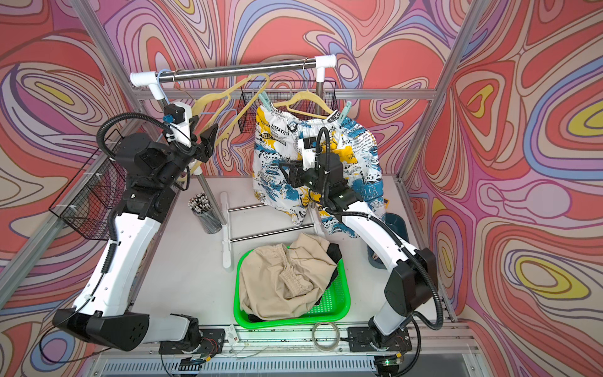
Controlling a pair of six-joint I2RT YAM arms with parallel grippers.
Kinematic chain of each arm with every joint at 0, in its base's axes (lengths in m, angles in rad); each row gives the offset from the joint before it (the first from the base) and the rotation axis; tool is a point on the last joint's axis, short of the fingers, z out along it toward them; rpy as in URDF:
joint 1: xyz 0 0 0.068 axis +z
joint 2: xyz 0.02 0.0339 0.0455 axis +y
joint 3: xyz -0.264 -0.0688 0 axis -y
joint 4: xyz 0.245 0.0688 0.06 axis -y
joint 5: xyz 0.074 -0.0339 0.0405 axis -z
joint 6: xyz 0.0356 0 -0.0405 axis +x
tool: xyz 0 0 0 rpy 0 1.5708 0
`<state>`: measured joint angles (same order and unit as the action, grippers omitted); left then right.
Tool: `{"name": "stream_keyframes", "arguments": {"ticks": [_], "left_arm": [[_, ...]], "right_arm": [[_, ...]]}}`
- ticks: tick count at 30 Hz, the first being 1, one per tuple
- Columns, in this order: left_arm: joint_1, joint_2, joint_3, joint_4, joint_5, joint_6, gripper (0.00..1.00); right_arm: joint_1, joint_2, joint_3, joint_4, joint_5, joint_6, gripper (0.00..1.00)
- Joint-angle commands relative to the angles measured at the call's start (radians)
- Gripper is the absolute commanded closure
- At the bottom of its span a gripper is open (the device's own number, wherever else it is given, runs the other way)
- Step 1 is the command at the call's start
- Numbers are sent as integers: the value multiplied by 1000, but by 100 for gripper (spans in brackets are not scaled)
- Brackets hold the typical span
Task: Remove the clothespins securing shorts to the hanger
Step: Adjust the hanger on the clothesline.
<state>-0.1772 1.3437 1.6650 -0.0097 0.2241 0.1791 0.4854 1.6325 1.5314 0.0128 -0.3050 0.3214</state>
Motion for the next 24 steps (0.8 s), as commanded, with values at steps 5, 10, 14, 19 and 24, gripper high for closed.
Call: {"name": "stream_keyframes", "arguments": {"ticks": [5, 10, 14, 19, 24], "left_arm": [[0, -38, 14, 36, -86, 35, 41], [-1, 4, 45, -8, -108, 68, 41], [-1, 33, 66, -46, -116, 105, 41], [0, 54, 55, -29, -157, 136, 40], [-1, 68, 76, -59, -118, 137, 50]], "right_arm": [[-4, 46, 76, 16, 8, -15, 47], [-4, 162, 271, -32, 33, -70, 47], [-3, 256, 412, -70, -1, -61, 48], [-4, 287, 418, -28, -48, -7, 48], [-4, 280, 378, -15, -46, 1, 48]]}}
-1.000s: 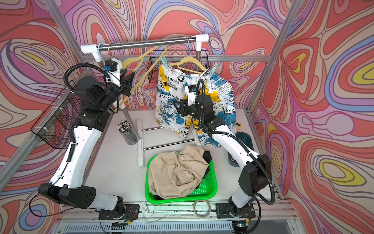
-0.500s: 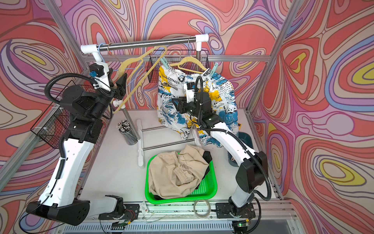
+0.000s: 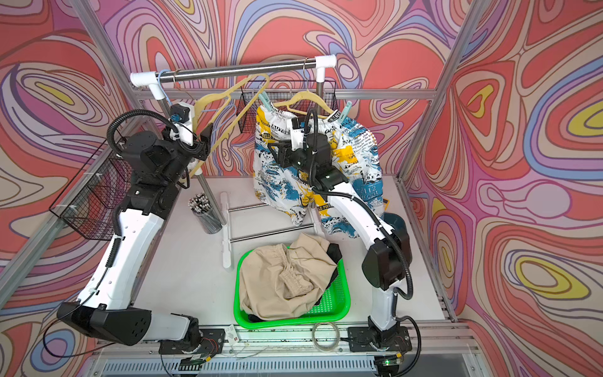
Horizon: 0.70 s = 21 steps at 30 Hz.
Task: Remove the clothespins securing shorts to the hanger
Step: Adjust the hanger on the clothesline.
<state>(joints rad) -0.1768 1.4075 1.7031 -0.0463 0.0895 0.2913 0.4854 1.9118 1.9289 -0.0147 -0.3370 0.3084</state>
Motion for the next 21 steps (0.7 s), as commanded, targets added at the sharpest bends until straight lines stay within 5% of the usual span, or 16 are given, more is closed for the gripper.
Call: {"name": "stream_keyframes", "arguments": {"ticks": [1, 7, 21], "left_arm": [[0, 7, 43, -37, 31, 23, 56], [1, 0, 43, -87, 101, -13, 87], [0, -78, -4, -70, 120, -107, 100]], "right_arm": [[-4, -1, -25, 12, -14, 12, 48], [-4, -4, -31, 6, -13, 6, 48], [-4, 18, 18, 0, 23, -12, 48]]}}
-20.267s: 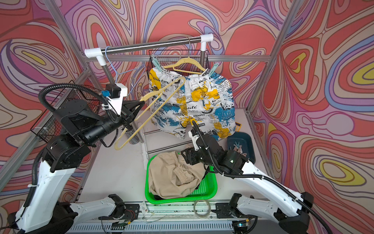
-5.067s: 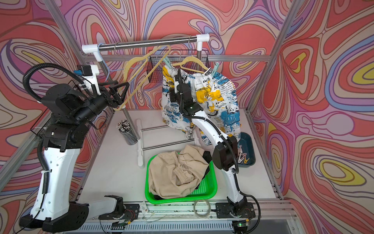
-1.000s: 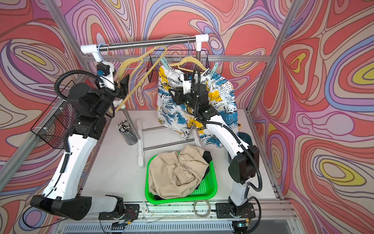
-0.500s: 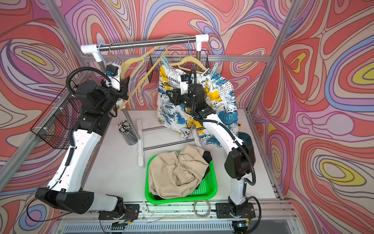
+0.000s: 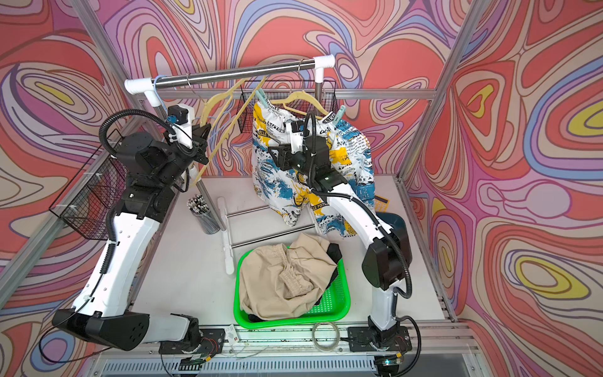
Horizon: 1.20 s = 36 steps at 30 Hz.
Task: Remove the clothespins securing shorts to the hanger
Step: Adjust the hanger on the clothesline.
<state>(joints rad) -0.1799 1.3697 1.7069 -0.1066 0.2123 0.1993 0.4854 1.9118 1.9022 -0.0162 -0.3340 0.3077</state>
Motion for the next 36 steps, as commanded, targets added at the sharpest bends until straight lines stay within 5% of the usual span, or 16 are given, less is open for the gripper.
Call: {"name": "stream_keyframes", "arguments": {"ticks": [1, 15, 27, 36], "left_arm": [[3, -44, -7, -14, 0, -20, 100], [2, -141, -44, 18, 29, -141, 100], [2, -150, -69, 58, 12, -181, 100], [3, -91, -2, -59, -74, -169, 100]], "right_arm": [[-2, 24, 59, 0, 26, -13, 48], [-4, 270, 453, -64, 22, 13, 48], [-4, 272, 387, -107, 123, -50, 48], [-3, 139, 208, -36, 95, -26, 48]]}}
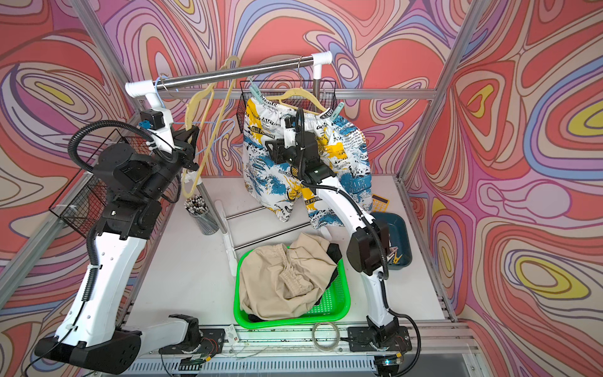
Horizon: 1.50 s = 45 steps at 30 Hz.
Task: Remove the clothespins securing shorts to the hanger
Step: Adjust the hanger on the clothesline.
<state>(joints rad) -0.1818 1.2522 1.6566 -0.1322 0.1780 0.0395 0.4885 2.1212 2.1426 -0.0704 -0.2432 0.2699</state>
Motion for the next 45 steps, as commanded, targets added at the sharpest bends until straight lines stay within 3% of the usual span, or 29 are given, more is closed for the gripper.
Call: {"name": "stream_keyframes", "arguments": {"ticks": [1, 11, 26, 37, 45], "left_arm": [[4, 38, 65, -50, -50, -17, 100], [4, 136, 219, -248, -136, -96, 100], [-47, 92, 140, -329, -163, -250, 100], [-91, -28, 101, -331, -170, -316, 44], [-91, -132, 55, -299, -109, -380, 28]], "right_arm": [[-7, -87, -52, 25, -2, 17, 48], [-6, -203, -200, 65, -43, 38, 48], [-7, -274, -309, 80, -34, 35, 48], [-7, -334, -315, 37, -61, 3, 47], [-7, -415, -320, -27, -46, -54, 46]]}}
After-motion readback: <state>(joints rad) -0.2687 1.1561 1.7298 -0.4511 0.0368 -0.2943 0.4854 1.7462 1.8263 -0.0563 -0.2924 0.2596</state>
